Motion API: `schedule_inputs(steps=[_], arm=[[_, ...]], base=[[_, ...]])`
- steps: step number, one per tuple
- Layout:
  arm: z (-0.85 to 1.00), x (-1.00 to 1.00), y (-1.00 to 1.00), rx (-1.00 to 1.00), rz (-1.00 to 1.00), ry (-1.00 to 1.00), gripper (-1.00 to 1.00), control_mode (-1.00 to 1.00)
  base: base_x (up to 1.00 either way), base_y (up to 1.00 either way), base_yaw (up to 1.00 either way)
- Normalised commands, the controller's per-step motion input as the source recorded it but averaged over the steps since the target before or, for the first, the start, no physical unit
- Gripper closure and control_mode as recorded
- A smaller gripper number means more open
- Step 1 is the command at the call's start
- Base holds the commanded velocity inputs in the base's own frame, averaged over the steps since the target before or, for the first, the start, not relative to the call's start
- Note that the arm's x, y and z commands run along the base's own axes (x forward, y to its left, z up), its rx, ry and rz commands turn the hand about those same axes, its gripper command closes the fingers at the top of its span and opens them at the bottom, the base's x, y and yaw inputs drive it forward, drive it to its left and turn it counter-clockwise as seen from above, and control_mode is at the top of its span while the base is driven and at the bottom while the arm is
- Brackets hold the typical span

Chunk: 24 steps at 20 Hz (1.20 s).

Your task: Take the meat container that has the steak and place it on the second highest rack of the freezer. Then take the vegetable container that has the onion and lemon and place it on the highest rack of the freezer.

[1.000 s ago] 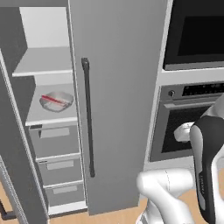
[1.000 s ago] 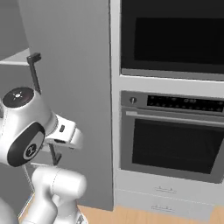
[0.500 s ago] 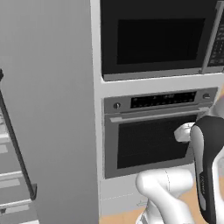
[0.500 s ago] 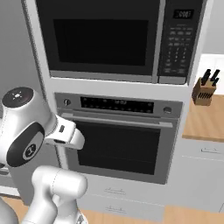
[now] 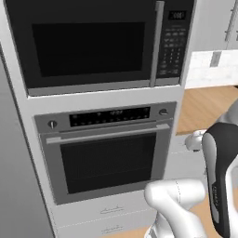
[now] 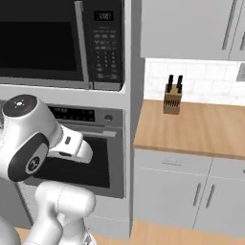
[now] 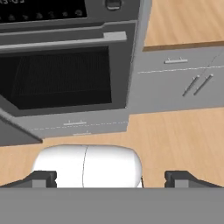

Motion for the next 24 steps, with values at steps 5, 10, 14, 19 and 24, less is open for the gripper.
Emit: schedule_inputs(steps=[5, 10, 14, 19, 24], arm=[[0.0, 0.0, 0.0, 0.0, 0.0, 0.0, -1.0, 1.0], [0.0, 0.0, 0.0, 0.0, 0.0, 0.0, -1.0, 1.0], [0.0, 0.0, 0.0, 0.0, 0.0, 0.0, -1.0, 1.0], [0.0, 0.0, 0.0, 0.0, 0.0, 0.0, -1.0, 1.0], [0.0, 0.0, 0.0, 0.0, 0.0, 0.0, -1.0, 1.0]], base=[[0.17, -1.0, 0.0], [0.41, -1.0, 0.0], [0.68, -1.0, 0.0], [0.7, -0.96, 0.0], [0.45, -0.31, 0.0]])
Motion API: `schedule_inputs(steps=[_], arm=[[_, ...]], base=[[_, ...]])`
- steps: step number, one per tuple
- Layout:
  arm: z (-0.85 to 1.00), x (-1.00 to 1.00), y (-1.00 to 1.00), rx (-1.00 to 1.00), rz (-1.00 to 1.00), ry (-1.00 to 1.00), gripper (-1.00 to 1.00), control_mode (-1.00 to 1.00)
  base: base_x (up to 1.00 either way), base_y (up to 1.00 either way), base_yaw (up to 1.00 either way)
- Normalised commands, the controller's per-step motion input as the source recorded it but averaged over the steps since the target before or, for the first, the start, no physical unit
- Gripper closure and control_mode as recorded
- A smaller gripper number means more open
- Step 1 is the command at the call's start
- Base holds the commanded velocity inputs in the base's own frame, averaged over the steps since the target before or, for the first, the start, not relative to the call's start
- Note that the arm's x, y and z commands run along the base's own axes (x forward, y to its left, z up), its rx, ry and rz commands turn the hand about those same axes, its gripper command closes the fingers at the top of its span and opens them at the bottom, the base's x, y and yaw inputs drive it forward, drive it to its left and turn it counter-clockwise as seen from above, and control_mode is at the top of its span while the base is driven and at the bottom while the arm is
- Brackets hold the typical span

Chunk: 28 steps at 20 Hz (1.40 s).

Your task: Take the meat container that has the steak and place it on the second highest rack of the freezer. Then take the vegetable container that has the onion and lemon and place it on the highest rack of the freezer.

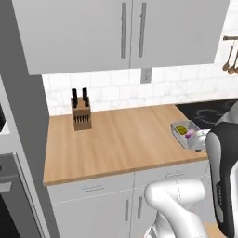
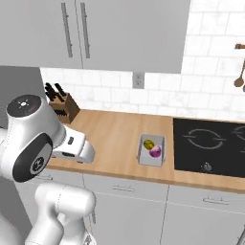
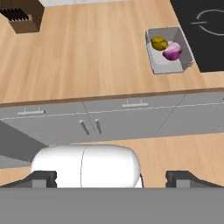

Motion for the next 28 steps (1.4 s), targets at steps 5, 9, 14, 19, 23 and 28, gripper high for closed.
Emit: schedule_inputs(steps=[5, 9, 14, 19, 23, 28], arm=[[0.0, 0.0, 0.0, 0.0, 0.0, 0.0, -1.0, 1.0], [0.0, 0.0, 0.0, 0.0, 0.0, 0.0, -1.0, 1.0], [0.0, 0.0, 0.0, 0.0, 0.0, 0.0, -1.0, 1.0], [0.0, 0.0, 0.0, 0.0, 0.0, 0.0, -1.0, 1.0], [0.0, 0.0, 0.0, 0.0, 0.0, 0.0, -1.0, 1.0], [0.0, 0.0, 0.0, 0.0, 0.0, 0.0, -1.0, 1.0]], base=[[0.55, 0.0, 0.0], [0.36, -0.02, 0.0], [0.25, -0.41, 0.0], [0.02, -0.47, 0.0], [0.41, -0.02, -0.01], [0.36, 0.0, 0.0]])
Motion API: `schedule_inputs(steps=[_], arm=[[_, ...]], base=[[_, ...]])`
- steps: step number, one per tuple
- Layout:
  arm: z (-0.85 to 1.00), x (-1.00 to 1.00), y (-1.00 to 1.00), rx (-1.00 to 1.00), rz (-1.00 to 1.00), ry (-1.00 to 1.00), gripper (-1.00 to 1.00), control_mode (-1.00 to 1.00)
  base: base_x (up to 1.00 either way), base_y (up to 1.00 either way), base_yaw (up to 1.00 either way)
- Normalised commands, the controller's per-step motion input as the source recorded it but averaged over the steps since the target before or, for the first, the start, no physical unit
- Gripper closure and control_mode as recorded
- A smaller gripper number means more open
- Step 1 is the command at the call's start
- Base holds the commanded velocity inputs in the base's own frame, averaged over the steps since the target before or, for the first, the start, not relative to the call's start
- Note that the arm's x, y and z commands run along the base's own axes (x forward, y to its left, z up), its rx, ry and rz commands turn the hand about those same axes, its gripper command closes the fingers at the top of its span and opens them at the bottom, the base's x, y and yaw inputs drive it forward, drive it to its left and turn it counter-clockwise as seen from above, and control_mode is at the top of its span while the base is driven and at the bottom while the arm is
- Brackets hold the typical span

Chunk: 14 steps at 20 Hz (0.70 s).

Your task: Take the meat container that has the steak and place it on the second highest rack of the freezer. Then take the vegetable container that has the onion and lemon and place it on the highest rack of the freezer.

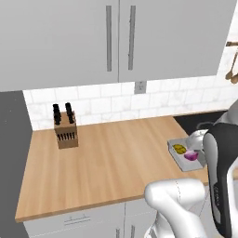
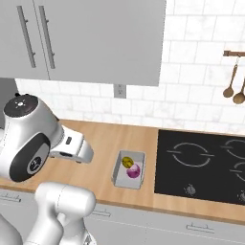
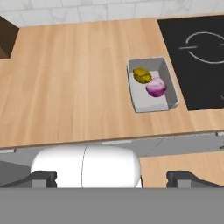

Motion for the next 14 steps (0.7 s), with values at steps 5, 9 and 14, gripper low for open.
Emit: schedule_inputs(steps=[5, 9, 14], arm=[[-0.01, -0.06, -0.46, 0.07, -0.17, 0.02, -1.0, -1.0], [0.0, 0.0, -0.79, 0.1, -0.35, 0.1, -1.0, -1.0], [-0.12, 0.08, -0.62, 0.09, -0.35, 0.11, -1.0, -1.0]], base=[[0.0, -0.02, -0.01], [0.0, 0.0, 0.0], [0.0, 0.0, 0.0]])
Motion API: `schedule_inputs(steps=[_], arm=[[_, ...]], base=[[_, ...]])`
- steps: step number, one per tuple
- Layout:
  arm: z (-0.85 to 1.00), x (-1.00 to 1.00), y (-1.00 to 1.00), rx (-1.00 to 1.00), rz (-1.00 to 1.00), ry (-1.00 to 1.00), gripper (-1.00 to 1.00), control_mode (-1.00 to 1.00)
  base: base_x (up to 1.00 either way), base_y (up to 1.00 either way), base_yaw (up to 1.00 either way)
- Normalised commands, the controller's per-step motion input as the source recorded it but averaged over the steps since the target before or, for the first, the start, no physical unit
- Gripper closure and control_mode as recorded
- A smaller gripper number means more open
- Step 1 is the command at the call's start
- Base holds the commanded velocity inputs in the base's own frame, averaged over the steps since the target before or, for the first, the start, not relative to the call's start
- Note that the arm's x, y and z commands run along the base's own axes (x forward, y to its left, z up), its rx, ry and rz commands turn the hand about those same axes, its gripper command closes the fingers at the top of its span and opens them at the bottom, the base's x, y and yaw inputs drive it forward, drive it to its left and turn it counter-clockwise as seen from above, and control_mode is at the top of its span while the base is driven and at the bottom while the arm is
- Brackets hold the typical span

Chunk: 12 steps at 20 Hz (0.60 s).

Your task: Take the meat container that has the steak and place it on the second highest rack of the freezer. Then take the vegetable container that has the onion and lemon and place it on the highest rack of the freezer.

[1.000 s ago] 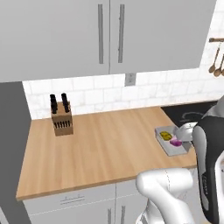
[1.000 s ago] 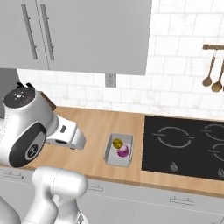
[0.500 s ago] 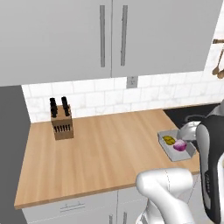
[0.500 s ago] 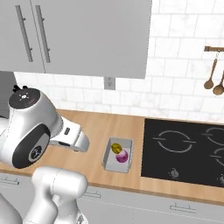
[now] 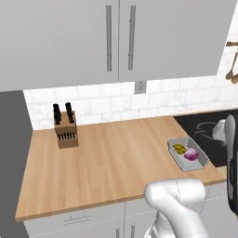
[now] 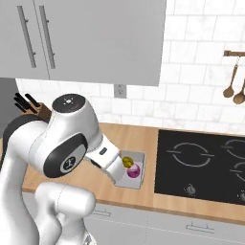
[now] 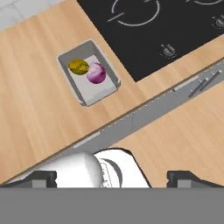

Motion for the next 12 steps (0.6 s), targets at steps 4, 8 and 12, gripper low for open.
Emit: schedule_inputs(steps=[4, 8, 12], arm=[[-0.7, 0.37, -0.21, 0.06, -0.25, 0.02, -1.0, -1.0], [-0.79, 0.78, -0.15, 0.02, -0.11, 0.0, -1.0, -1.0], [-0.77, 0.76, -0.18, 0.01, -0.05, 0.0, -1.0, -1.0]], base=[[0.0, 0.0, 0.0], [0.0, 0.0, 0.0], [0.0, 0.0, 0.0]])
